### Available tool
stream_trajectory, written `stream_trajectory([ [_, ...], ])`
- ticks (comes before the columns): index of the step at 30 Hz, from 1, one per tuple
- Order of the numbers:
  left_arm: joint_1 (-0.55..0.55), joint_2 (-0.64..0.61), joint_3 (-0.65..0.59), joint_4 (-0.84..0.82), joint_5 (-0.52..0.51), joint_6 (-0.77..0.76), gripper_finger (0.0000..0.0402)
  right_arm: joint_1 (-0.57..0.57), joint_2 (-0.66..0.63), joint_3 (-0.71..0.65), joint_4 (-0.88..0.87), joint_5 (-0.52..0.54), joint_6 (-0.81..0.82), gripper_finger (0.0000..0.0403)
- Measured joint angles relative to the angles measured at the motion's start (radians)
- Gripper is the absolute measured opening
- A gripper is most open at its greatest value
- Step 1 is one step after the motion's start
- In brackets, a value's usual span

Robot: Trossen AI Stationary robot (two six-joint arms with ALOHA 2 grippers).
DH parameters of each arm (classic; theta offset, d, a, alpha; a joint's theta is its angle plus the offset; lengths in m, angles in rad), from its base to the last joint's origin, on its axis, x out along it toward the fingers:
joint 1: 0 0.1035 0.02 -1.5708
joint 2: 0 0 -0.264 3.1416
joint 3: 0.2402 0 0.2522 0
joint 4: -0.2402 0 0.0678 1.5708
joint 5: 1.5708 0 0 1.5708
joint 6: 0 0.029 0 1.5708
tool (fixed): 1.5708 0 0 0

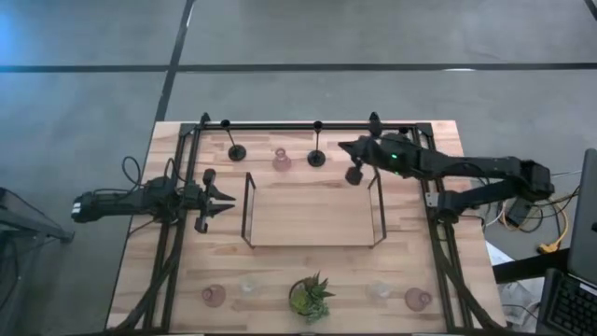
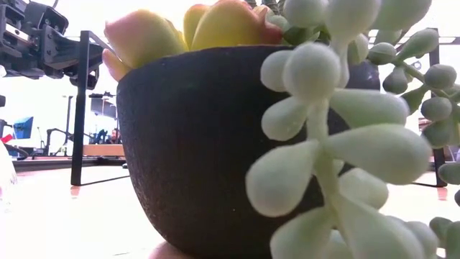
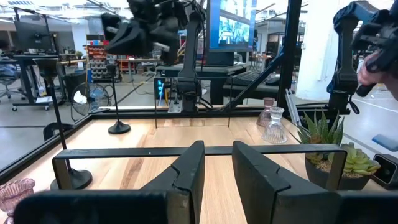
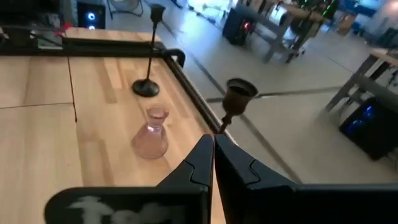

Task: Pick & Place candle stick holders
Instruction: Put the middle black candle holder on the shelf

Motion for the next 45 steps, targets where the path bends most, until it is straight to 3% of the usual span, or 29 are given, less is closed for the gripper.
stream_trajectory([
  [6, 0.000, 0.000, 0.000, 0.000, 0.000, 0.000, 0.0088, -0.121, 0.169, 0.060, -0.005, -0.220, 0.076, 0.0008],
  [12, 0.000, 0.000, 0.000, 0.000, 0.000, 0.000, 0.0088, -0.208, 0.289, 0.127, -0.006, -0.341, 0.136, 0.0013],
  [24, 0.000, 0.000, 0.000, 0.000, 0.000, 0.000, 0.0088, -0.235, 0.417, 0.245, -0.010, -0.351, 0.068, 0.0131],
  [30, 0.000, 0.000, 0.000, 0.000, 0.000, 0.000, 0.0088, -0.242, 0.492, 0.295, -0.012, -0.346, 0.066, 0.0163],
  [34, 0.000, 0.000, 0.000, 0.000, 0.000, 0.000, 0.0088, -0.242, 0.513, 0.316, -0.029, -0.344, 0.078, 0.0134],
  [38, 0.000, 0.000, 0.000, 0.000, 0.000, 0.000, 0.0088, -0.240, 0.481, 0.331, -0.109, -0.346, 0.052, 0.0033],
  [42, 0.000, 0.000, 0.000, 0.000, 0.000, 0.000, 0.0088, -0.227, 0.409, 0.363, -0.241, -0.355, 0.038, 0.0014],
  [45, 0.000, 0.001, 0.000, 0.000, 0.000, 0.000, 0.0088, -0.196, 0.341, 0.384, -0.320, -0.420, 0.016, 0.0013],
])
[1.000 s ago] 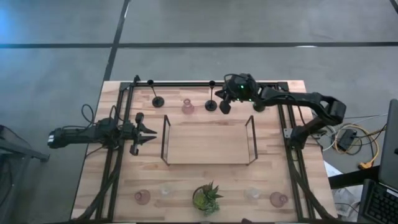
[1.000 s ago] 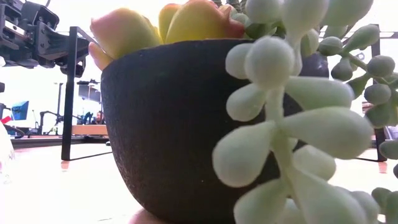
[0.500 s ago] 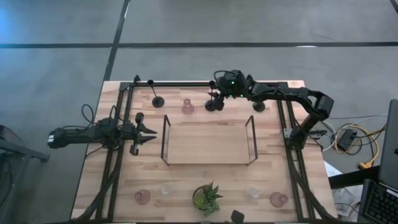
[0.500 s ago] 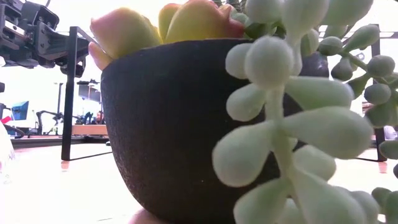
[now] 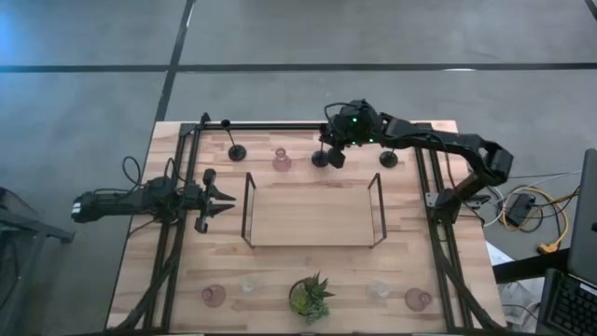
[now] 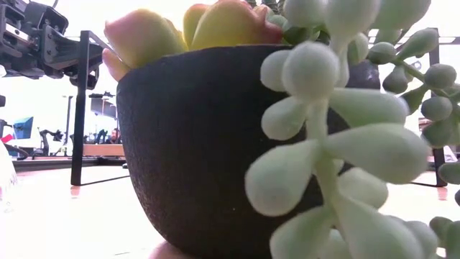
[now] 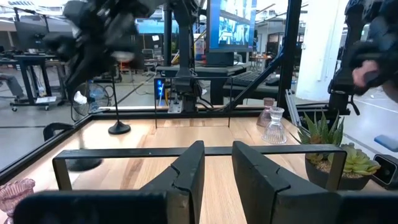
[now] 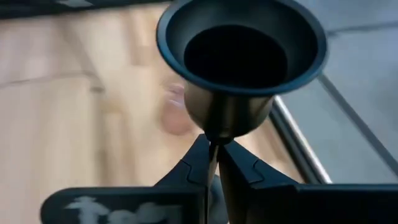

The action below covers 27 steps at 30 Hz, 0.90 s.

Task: Pick & Place candle stick holders
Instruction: Put the middle black candle holder on the shelf

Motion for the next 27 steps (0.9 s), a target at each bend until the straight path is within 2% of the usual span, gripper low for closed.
stream_trajectory([
  [5, 0.000, 0.000, 0.000, 0.000, 0.000, 0.000, 0.0088, 0.083, -0.112, 0.013, -0.030, -0.156, -0.001, 0.0011],
  [11, 0.000, 0.000, 0.000, 0.000, 0.000, 0.000, 0.0088, 0.183, -0.225, 0.013, -0.045, -0.161, -0.006, 0.0010],
  [15, 0.000, 0.000, 0.000, 0.000, 0.000, 0.000, 0.0088, 0.200, -0.270, 0.031, -0.066, -0.161, -0.006, 0.0010],
  [21, 0.000, 0.000, 0.000, 0.000, 0.000, 0.000, 0.0088, 0.202, -0.275, 0.104, -0.147, -0.158, -0.025, 0.0009],
  [27, 0.000, 0.000, 0.000, 0.000, 0.000, 0.000, 0.0088, 0.224, -0.220, 0.214, -0.258, -0.160, -0.062, 0.0009],
])
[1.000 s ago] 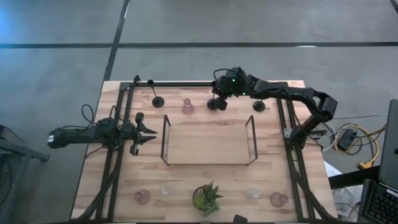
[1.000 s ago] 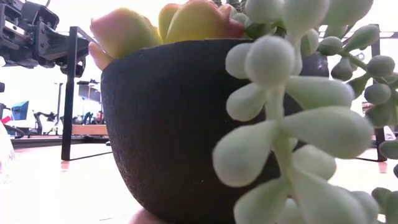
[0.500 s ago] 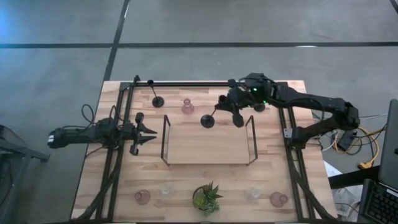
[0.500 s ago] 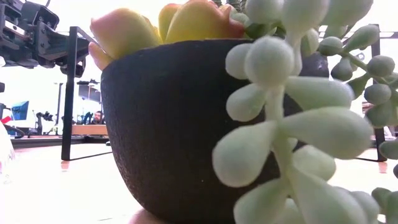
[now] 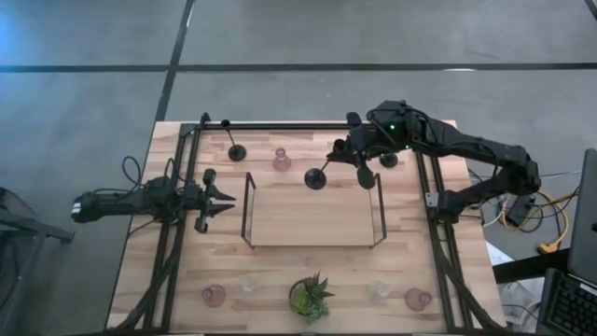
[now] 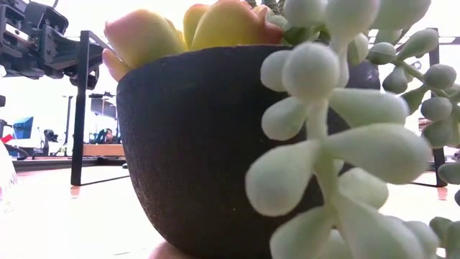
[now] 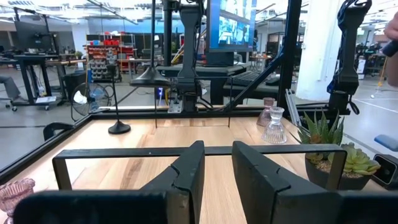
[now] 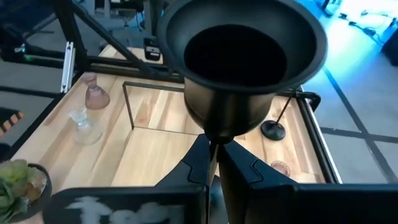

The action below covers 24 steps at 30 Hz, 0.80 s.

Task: Pick & Place candle stick holders
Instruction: Put the middle black candle holder on the shelf

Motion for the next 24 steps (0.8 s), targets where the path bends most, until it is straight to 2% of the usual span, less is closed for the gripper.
stream_trajectory([
  [8, 0.000, 0.000, 0.000, 0.000, -0.002, 0.000, 0.0088, 0.050, 0.096, 0.113, -0.128, -0.010, -0.035, 0.0010],
  [13, 0.000, 0.000, 0.000, 0.000, -0.002, 0.000, 0.0088, 0.087, 0.130, 0.120, -0.138, -0.080, -0.045, 0.0011],
  [24, 0.000, 0.000, 0.000, 0.000, -0.003, 0.000, 0.0088, 0.158, 0.175, 0.115, -0.131, -0.079, -0.037, 0.0012],
])
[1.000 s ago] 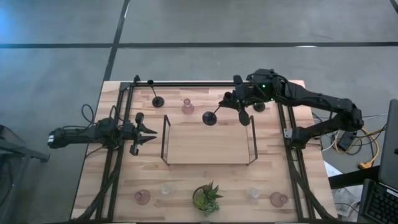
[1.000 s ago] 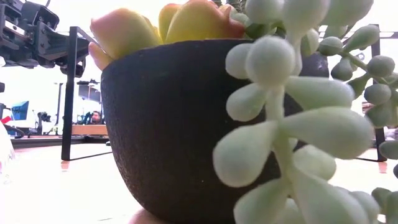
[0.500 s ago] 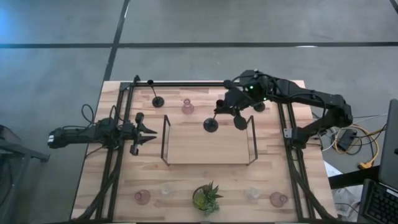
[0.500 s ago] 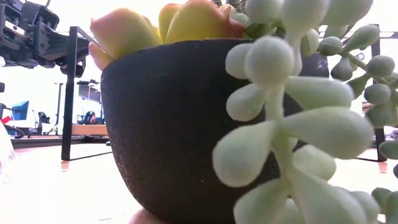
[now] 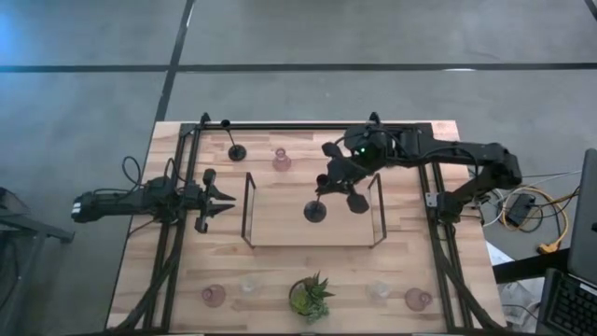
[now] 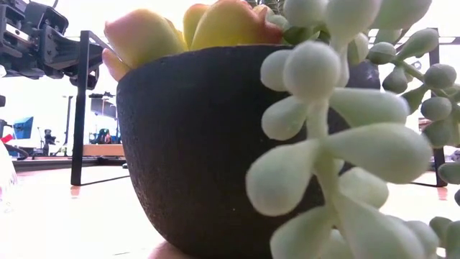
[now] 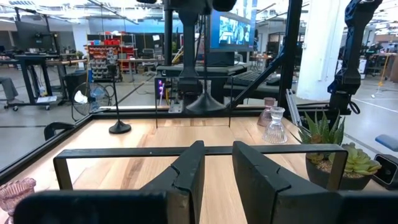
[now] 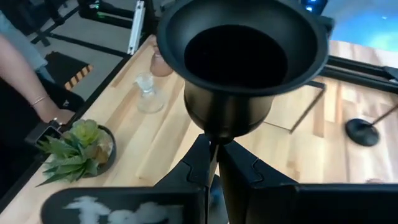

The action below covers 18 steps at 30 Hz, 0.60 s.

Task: Pick & Place candle stick holders
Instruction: Put the middle black candle holder on the shelf

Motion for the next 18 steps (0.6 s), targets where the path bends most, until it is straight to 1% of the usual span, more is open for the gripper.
stream_trajectory([
  [5, 0.000, 0.000, 0.000, 0.000, 0.000, 0.000, 0.0088, 0.031, 0.018, -0.014, 0.005, 0.003, 0.000, 0.0012],
  [10, 0.000, 0.000, 0.000, 0.000, 0.000, 0.000, 0.0088, 0.069, 0.019, -0.074, 0.062, 0.001, 0.044, 0.0012],
  [13, 0.000, 0.000, 0.000, 0.000, 0.000, 0.000, 0.0088, 0.089, 0.019, -0.119, 0.135, 0.006, 0.072, 0.0012],
  [18, 0.000, 0.000, 0.000, 0.000, 0.000, 0.000, 0.0088, 0.114, 0.019, -0.185, 0.196, 0.040, 0.103, 0.0012],
])
